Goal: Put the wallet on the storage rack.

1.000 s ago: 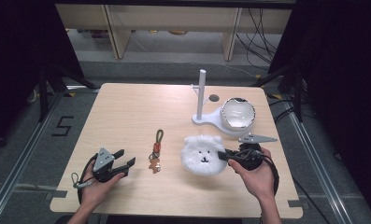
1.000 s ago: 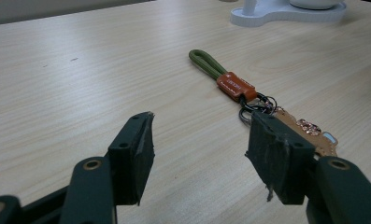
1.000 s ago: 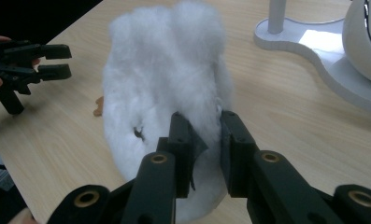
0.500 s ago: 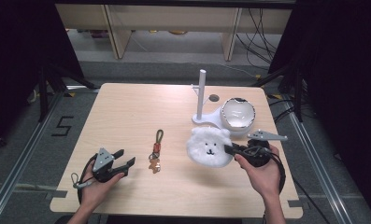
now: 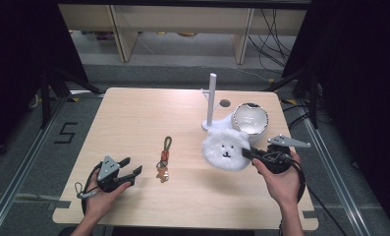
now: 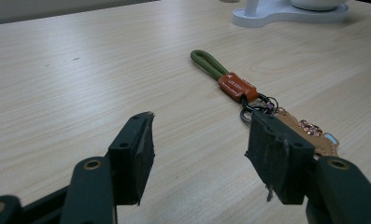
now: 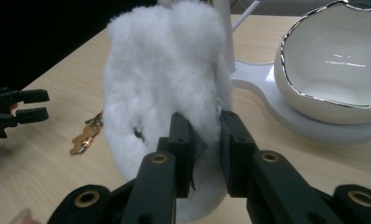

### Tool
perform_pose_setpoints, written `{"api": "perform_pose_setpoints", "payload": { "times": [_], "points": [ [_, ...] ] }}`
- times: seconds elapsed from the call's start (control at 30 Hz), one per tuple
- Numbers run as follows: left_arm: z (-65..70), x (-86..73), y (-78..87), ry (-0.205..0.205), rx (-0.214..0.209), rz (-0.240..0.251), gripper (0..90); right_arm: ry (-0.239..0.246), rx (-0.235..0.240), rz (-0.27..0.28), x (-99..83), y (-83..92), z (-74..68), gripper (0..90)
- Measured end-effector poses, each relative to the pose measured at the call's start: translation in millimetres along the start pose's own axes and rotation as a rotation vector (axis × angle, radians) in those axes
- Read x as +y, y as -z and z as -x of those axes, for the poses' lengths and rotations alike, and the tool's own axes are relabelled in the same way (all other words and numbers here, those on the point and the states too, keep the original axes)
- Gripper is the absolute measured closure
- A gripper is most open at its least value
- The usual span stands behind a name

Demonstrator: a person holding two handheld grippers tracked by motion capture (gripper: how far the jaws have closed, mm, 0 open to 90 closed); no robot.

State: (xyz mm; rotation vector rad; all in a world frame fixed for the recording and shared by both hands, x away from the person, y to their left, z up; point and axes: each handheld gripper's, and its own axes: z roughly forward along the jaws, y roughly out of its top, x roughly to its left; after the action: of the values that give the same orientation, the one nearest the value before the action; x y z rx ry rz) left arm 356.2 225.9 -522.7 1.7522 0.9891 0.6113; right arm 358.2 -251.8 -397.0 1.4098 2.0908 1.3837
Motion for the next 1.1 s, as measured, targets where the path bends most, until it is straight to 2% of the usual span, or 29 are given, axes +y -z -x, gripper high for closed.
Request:
{"api": "perform_pose_setpoints", "payload": {
  "times": [0.17, 0.27, 0.33, 0.4, 0.47, 0.53, 0.57, 0.6, 0.63, 0.7, 0.73, 0.77, 0.83, 0.87, 0.93, 1.03, 1.1],
  "points": [
    [0.2, -0.1, -0.1, 0.001, 0.000, 0.001, 39.8, 0.035, -0.027, 0.032, 3.6, 3.7, 6.6, 77.4],
    [0.0, 0.0, 0.1, 0.000, 0.000, 0.000, 39.8, 0.034, -0.032, 0.036, 4.7, 4.6, 8.6, 77.4],
    [0.0, 0.0, 0.0, 0.000, 0.001, 0.000, 39.8, -0.011, -0.034, 0.040, 6.2, 5.9, 8.8, 77.4],
    [0.1, 0.0, 0.0, 0.000, 0.001, 0.000, 39.7, -0.017, -0.036, 0.039, 7.2, 6.7, 9.8, 77.4],
    [0.2, 0.0, -0.2, 0.000, 0.001, 0.000, 39.7, 0.018, -0.049, 0.051, 8.7, 6.9, 13.9, 77.5],
    [0.4, -0.1, -0.1, -0.001, 0.002, 0.000, 39.7, 0.033, -0.061, 0.049, 10.4, 8.4, 16.1, 77.5],
    [0.4, -0.1, -0.2, -0.002, 0.002, 0.000, 39.7, 0.032, -0.067, 0.041, 11.2, 9.4, 16.2, 77.4],
    [0.4, 0.0, -0.2, -0.003, 0.002, -0.001, 39.7, 0.019, -0.055, 0.056, 11.3, 7.9, 16.2, 77.5],
    [0.4, 0.0, -0.2, -0.003, 0.002, -0.001, 39.7, -0.016, -0.058, 0.049, 11.5, 8.7, 14.0, 77.5],
    [0.4, 0.0, -0.1, -0.003, 0.003, -0.001, 39.7, -0.012, -0.059, 0.055, 12.2, 8.7, 14.5, 77.5],
    [0.4, 0.0, 0.0, -0.003, 0.003, -0.001, 39.7, 0.031, -0.069, 0.060, 13.5, 9.0, 18.0, 77.5],
    [0.4, -0.1, 0.0, -0.003, 0.003, -0.001, 39.7, -0.001, -0.065, 0.056, 14.6, 9.4, 16.6, 77.5],
    [0.5, -0.1, 0.0, -0.001, 0.003, -0.001, 39.7, 0.000, -0.068, 0.064, 15.0, 9.2, 17.0, 77.5],
    [0.5, -0.1, 0.0, -0.001, 0.003, -0.001, 39.7, 0.030, -0.074, 0.067, 17.1, 9.9, 20.4, 77.5],
    [0.5, -0.1, 0.0, -0.001, 0.003, -0.001, 39.7, 0.027, -0.083, 0.072, 17.8, 10.1, 21.3, 77.5],
    [0.4, -0.1, 0.0, -0.001, 0.003, -0.001, 39.7, 0.050, -0.096, 0.075, 18.5, 10.0, 24.8, 77.4],
    [0.4, -0.1, 0.1, 0.000, 0.003, -0.001, 39.7, 0.029, -0.089, 0.077, 18.9, 9.7, 25.2, 77.4]
  ]
}}
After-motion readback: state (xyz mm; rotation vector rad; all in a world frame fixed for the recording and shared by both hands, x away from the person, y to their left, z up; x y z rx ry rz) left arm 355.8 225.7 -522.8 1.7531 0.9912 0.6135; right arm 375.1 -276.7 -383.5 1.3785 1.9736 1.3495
